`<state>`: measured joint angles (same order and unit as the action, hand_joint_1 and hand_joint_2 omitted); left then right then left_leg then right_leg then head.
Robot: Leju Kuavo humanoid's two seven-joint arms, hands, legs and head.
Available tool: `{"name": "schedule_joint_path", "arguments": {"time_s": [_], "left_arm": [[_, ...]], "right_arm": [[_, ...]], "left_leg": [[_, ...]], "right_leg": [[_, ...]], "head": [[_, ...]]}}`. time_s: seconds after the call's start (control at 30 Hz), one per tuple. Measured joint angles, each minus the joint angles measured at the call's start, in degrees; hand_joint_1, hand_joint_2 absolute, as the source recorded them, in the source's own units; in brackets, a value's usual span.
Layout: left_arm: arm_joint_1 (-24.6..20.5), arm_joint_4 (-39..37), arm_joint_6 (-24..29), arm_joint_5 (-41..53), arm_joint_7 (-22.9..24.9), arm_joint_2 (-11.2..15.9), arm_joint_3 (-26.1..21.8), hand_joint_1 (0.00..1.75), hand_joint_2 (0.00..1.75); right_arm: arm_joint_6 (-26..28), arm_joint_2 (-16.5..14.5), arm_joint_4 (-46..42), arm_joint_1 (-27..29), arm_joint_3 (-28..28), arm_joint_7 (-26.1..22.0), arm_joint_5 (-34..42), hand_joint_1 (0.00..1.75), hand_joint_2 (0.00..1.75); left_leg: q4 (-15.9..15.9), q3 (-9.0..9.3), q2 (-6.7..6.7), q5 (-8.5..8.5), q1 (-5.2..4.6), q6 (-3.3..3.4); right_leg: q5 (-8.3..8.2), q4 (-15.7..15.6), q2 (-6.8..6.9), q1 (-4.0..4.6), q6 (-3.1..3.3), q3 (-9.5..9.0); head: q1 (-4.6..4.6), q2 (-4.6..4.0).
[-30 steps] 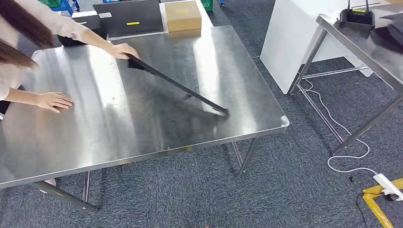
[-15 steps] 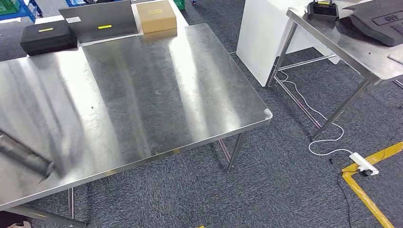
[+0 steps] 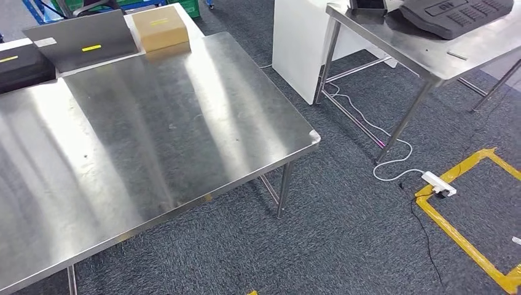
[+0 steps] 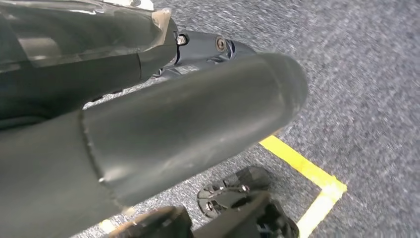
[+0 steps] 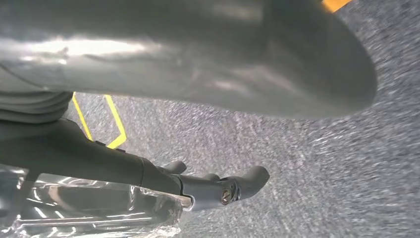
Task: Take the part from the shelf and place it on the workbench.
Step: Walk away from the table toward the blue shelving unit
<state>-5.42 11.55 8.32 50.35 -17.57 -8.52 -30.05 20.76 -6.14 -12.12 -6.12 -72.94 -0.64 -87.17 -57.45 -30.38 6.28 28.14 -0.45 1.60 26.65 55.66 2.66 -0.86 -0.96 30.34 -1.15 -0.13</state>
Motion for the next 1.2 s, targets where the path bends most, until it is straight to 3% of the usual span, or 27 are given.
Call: {"name": "schedule_joint_path", "arguments": {"time_s": [0.03, 0.1, 0.17, 0.2, 0.23, 0.27, 0.33, 0.4, 0.47, 0.5, 0.53, 0.6, 0.63, 0.7, 0.73, 0.77, 0.83, 0.87, 0.9, 0.97, 1.0, 1.07, 1.13, 1.17, 1.2], "left_arm": [[0.0, 0.0, 0.0, 0.0, 0.0, 0.0, 0.0, 0.00, 0.00], [0.1, 0.0, 0.0, 0.0, 0.0, 0.0, 0.0, 0.00, 0.00], [0.3, 0.0, 0.0, 0.1, 0.0, 0.0, 0.0, 0.00, 0.00], [0.4, 0.0, 0.0, 0.1, 0.0, 0.0, 0.0, 0.00, 0.00], [0.4, 0.0, 0.0, 0.1, 0.0, 0.0, 0.0, 0.00, 0.00], [0.4, 0.0, 0.0, 0.2, 0.0, 0.0, 0.0, 0.00, 0.00], [0.4, 0.0, -0.1, 0.3, 0.0, 0.0, 0.0, 0.00, 0.00], [0.3, -0.1, -0.2, 0.6, 0.1, 0.0, 0.0, 0.00, 0.00], [0.2, -0.1, -0.3, 0.8, 0.1, -0.1, 0.0, 0.00, 0.00], [0.1, 0.0, -0.3, 0.8, 0.1, -0.1, 0.0, 0.00, 0.00], [0.0, 0.0, -0.3, 0.8, 0.2, -0.2, 0.0, 0.00, 0.00], [0.0, 0.0, -0.3, 0.9, 0.2, -0.2, 0.0, 0.00, 0.00], [0.0, 0.0, -0.3, 0.9, 0.2, -0.2, 0.0, 0.00, 0.00], [0.1, 0.0, -0.3, 0.9, 0.2, -0.2, 0.0, 0.00, 0.00], [0.0, 0.0, -0.3, 0.9, 0.2, -0.2, 0.0, 0.00, 0.00], [0.0, 0.0, -0.3, 1.0, 0.2, -0.2, 0.0, 0.00, 0.00], [-0.1, 0.0, -0.4, 1.2, 0.2, -0.3, 0.0, 0.00, 0.00], [-0.1, 0.0, -0.4, 1.2, 0.2, -0.3, 0.0, 0.00, 0.00], [-0.2, 0.0, -0.4, 1.3, 0.3, -0.4, 0.0, 0.00, 0.00], [-0.4, 0.0, -0.5, 1.5, 0.4, -0.4, 0.0, 0.00, 0.00], [-0.5, 0.0, -0.5, 1.6, 0.4, -0.4, 0.0, 0.00, 0.00], [-0.6, 0.0, -0.5, 1.7, 0.5, -0.4, 0.0, 0.00, 0.00], [-0.5, 0.0, -0.5, 1.7, 0.5, -0.3, 0.0, 0.00, 0.00], [-0.4, 0.0, -0.6, 1.7, 0.5, -0.2, 0.0, 0.00, 0.00], [-0.3, 0.0, -0.6, 1.7, 0.6, -0.2, 0.0, 0.00, 0.00]], "right_arm": [[0.0, -0.1, 0.0, 0.0, 0.0, 0.1, 0.0, 0.00, 0.00], [0.0, -0.1, 0.0, -0.1, 0.1, 0.1, -0.1, 0.00, 0.00], [0.0, -0.2, 0.0, 0.0, 0.1, 0.1, -0.1, 0.00, 0.00], [0.0, -0.2, 0.0, 0.1, 0.1, 0.1, 0.0, 0.00, 0.00], [0.0, -0.2, 0.0, 0.2, 0.1, 0.1, 0.0, 0.00, 0.00], [0.0, -0.3, 0.0, 0.2, 0.1, 0.1, 0.1, 0.00, 0.00], [0.0, -0.3, 0.0, 0.1, 0.1, 0.1, 0.2, 0.00, 0.00], [0.0, -0.3, 0.0, 0.0, 0.1, 0.0, 0.2, 0.00, 0.00], [0.1, -0.3, 0.0, 0.2, 0.1, 0.0, 0.2, 0.00, 0.00], [0.1, -0.3, 0.0, 0.3, 0.1, 0.0, 0.2, 0.00, 0.00], [0.1, -0.3, 0.0, 0.3, 0.1, 0.0, 0.2, 0.00, 0.00], [0.2, -0.3, 0.0, 0.2, 0.1, 0.0, 0.1, 0.00, 0.00], [0.2, -0.3, 0.0, 0.1, 0.1, 0.0, 0.1, 0.00, 0.00], [0.2, -0.3, 0.0, 0.2, 0.1, 0.0, 0.1, 0.00, 0.00], [0.2, -0.3, 0.1, 0.3, 0.1, 0.0, 0.1, 0.00, 0.00], [0.2, -0.2, 0.1, 0.3, 0.1, 0.0, 0.1, 0.00, 0.00], [0.2, -0.1, 0.1, 0.2, 0.2, 0.1, 0.1, 0.00, 0.00], [0.2, -0.1, 0.1, 0.1, 0.3, 0.1, 0.1, 0.00, 0.00], [0.3, -0.1, 0.1, 0.1, 0.4, 0.1, 0.1, 0.00, 0.00], [0.3, 0.0, 0.1, 0.1, 0.4, 0.0, 0.2, 0.00, 0.00], [0.3, -0.1, 0.1, 0.2, 0.4, 0.0, 0.2, 0.00, 0.00], [0.3, -0.1, 0.1, 0.2, 0.5, 0.0, 0.2, 0.00, 0.00], [0.3, -0.2, 0.1, 0.2, 0.5, -0.1, 0.1, 0.00, 0.00], [0.3, -0.2, 0.1, 0.2, 0.5, -0.1, 0.1, 0.00, 0.00], [0.3, -0.2, 0.1, 0.3, 0.5, -0.1, 0.1, 0.00, 0.00]], "left_leg": [[-1.7, -0.57, -1.29, 1.31, 0.21, -0.35], [-8.5, -3.36, -4.73, 5.50, 0.69, -1.01], [-15.4, -6.39, -6.10, 8.36, 1.06, -1.47], [-16.3, -6.78, -6.23, 8.08, 1.20, -1.62], [-14.7, -6.09, -6.36, 6.60, 1.38, -1.74], [-11.2, -4.47, -6.78, 4.33, 1.63, -1.84], [-3.6, -1.04, -9.31, 1.00, 2.23, -2.00], [-0.6, 0.14, -10.97, 0.43, 2.27, -1.70], [-0.3, 0.06, -9.96, 0.20, 1.89, -0.70], [0.0, 0.11, -9.29, -0.06, 1.78, -0.08], [0.3, 0.15, -8.51, -0.33, 1.74, 0.53], [0.7, 0.13, -6.79, -0.58, 1.47, 1.32], [0.7, 0.06, -5.86, -0.57, 1.26, 1.51], [0.7, 0.00, -4.17, -0.51, 0.85, 1.61], [0.7, 0.01, -3.42, -0.50, 0.73, 1.62], [0.7, 0.07, -2.74, -0.48, 0.66, 1.61], [0.6, 0.35, -1.52, -0.31, 0.40, 1.38], [0.6, 0.54, -1.00, -0.17, 0.24, 1.17], [0.6, 0.72, -0.48, -0.02, 0.10, 0.92], [0.7, 1.02, 0.66, 0.20, 0.05, 0.39], [0.4, 1.04, 0.44, 0.54, 0.19, 0.04], [-2.8, -0.07, -2.26, 3.02, 0.60, -0.64], [-10.3, -3.21, -5.49, 7.36, 1.01, -1.12], [-13.9, -4.84, -6.07, 8.88, 1.11, -1.32], [-16.0, -5.84, -6.30, 9.30, 1.24, -1.51]], "right_leg": [[-0.26, -0.1, -0.68, -0.38, 0.44, -0.11], [-0.57, -0.2, -2.04, -0.65, 0.94, -0.03], [-0.63, -0.1, -3.58, -0.66, 1.01, 0.15], [-0.64, -0.1, -4.43, -0.71, 0.98, 0.14], [-0.64, 0.1, -5.27, -0.79, 0.95, 0.09], [-0.61, 0.2, -6.14, -0.89, 0.89, 0.05], [-0.51, 0.7, -7.70, -0.83, 0.44, 0.29], [-0.65, 0.9, -8.92, -0.60, -0.49, 1.06], [-1.02, 0.7, -9.99, -0.60, -1.55, 1.83], [-0.90, 1.0, -9.60, -0.62, -1.84, 2.21], [-0.18, 2.3, -8.39, -0.57, -1.89, 3.07], [2.88, 8.8, -4.97, -0.41, -1.46, 6.35], [4.64, 13.1, -3.93, -0.36, -1.30, 8.43], [6.15, 18.0, -3.36, -0.33, -1.51, 10.57], [5.58, 17.1, -3.15, -0.32, -1.79, 9.86], [4.31, 13.8, -2.65, -0.29, -2.06, 7.87], [1.51, 4.9, 0.18, 0.14, -1.97, 2.87], [0.61, 2.0, 1.28, 0.41, -1.64, 1.40], [0.18, 0.7, 1.96, 0.68, -1.24, 0.82], [-0.20, 0.5, 0.83, 0.75, -0.56, 1.02], [-0.39, 0.3, 0.16, 0.43, -0.24, 0.86], [-0.95, 0.0, -1.19, -0.36, 0.63, 0.61], [-1.25, 0.0, -2.55, -0.55, 1.14, 0.79], [-1.28, 0.0, -3.33, -0.50, 1.17, 0.91], [-1.31, 0.1, -4.13, -0.49, 1.19, 0.98]], "head": [[-0.07, 0.00], [-0.19, 0.00], [-0.17, 0.00], [-0.19, 0.00], [-0.16, 0.00], [-0.18, 0.00], [-0.17, 0.00], [-0.17, 0.00], [-0.18, 0.00], [-0.18, 0.00], [-0.07, 0.00], [0.17, 0.00], [0.28, 0.00], [0.28, 0.00], [0.30, 0.00], [0.31, 0.00], [0.29, 0.00], [0.25, 0.00], [0.20, 0.00], [0.14, 0.00], [0.09, 0.00], [-0.10, 0.00], [-0.26, 0.00], [-0.25, 0.00], [-0.24, 0.00]]}}
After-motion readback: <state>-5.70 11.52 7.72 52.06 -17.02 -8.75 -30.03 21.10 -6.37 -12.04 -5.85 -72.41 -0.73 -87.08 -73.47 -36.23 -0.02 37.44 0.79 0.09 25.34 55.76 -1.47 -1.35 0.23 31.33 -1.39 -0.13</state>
